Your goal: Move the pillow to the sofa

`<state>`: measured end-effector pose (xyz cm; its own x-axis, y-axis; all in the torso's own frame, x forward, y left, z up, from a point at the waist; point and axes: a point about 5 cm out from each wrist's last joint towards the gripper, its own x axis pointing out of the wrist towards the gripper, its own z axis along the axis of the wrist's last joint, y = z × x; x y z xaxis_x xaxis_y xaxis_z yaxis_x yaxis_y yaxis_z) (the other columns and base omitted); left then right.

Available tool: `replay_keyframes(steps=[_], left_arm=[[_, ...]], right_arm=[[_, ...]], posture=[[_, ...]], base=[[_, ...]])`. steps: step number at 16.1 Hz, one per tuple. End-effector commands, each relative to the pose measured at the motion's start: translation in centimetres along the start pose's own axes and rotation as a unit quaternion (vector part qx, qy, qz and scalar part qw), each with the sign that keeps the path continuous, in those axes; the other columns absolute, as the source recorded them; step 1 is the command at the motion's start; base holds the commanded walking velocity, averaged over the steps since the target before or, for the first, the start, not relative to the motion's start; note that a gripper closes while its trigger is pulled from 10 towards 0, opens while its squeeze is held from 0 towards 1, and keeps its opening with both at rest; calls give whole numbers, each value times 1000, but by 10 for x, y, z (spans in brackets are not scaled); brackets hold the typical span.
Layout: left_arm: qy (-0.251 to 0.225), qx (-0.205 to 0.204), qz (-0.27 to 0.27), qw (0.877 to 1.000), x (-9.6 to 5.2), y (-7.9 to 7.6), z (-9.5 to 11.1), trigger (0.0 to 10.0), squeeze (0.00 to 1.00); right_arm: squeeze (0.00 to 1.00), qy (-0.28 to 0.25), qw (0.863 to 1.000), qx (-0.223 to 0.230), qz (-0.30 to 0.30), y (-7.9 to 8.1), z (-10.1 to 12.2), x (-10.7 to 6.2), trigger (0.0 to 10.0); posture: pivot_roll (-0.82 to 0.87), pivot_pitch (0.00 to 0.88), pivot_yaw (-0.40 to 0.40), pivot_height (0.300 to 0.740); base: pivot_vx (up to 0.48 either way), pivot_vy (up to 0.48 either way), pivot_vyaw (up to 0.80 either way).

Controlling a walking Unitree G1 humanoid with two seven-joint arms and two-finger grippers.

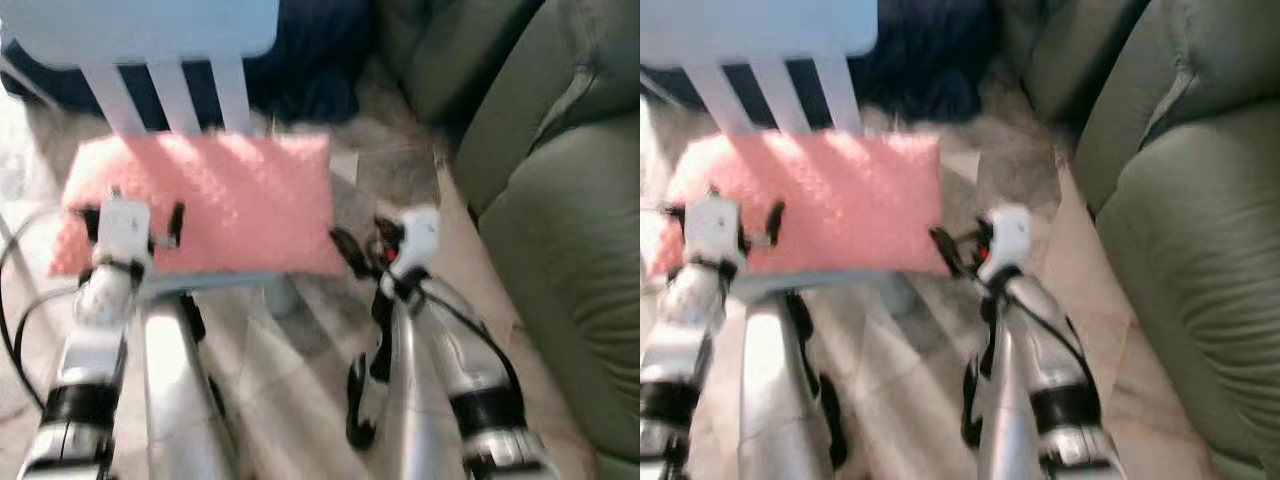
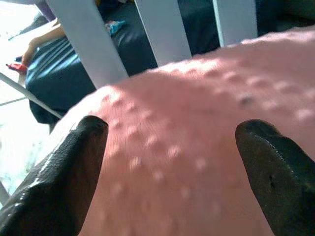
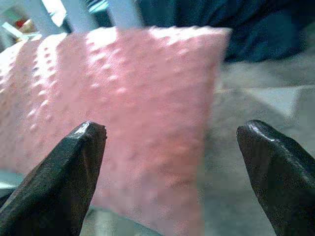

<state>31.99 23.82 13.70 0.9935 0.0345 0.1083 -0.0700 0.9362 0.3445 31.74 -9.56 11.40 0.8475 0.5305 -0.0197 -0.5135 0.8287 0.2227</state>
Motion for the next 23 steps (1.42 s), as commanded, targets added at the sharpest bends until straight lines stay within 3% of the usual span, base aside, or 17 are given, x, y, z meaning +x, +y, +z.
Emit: replay_keyframes(steps=[1,6,9,11,12,13,14,16,23], left_arm=[[29,8,12,999,2,3,-9,10000,0],[58,24,48,997,29,6,-4,10000,0],[99,77,83,989,36,18,-14,10000,0],[131,70,75,986,35,14,-26,10000,0],[143,70,62,985,33,11,-30,10000,0],[163,47,52,984,31,6,-37,10000,0],[178,32,31,983,28,-3,-43,0,0],[179,24,7,984,25,-14,-48,0,0],[178,14,9,984,27,-13,-47,0,0]], right_arm=[[0,18,1000,14,18,4,-6,7,10000],[0,11,998,21,51,12,15,41,10000],[0,20,996,64,51,14,14,56,10000],[0,38,992,106,61,23,5,62,10000],[0,46,991,110,59,25,1,63,7882],[0,57,990,108,63,30,-4,64,0],[0,68,990,101,78,36,-9,66,0],[0,72,990,93,83,39,-11,67,0],[0,77,991,85,66,26,-15,63,0]], posture=[[42,490,-80,455],[40,535,-97,455],[33,555,-106,455],[34,560,-114,455],[34,560,-118,455],[34,561,-122,455],[36,560,-125,455],[32,559,-131,455],[28,540,-138,455]], base=[[0,0,0],[0,0,0],[0,0,0],[0,0,0],[0,0,0],[0,0,0],[0,0,0],[0,0,0],[0,0,0]])
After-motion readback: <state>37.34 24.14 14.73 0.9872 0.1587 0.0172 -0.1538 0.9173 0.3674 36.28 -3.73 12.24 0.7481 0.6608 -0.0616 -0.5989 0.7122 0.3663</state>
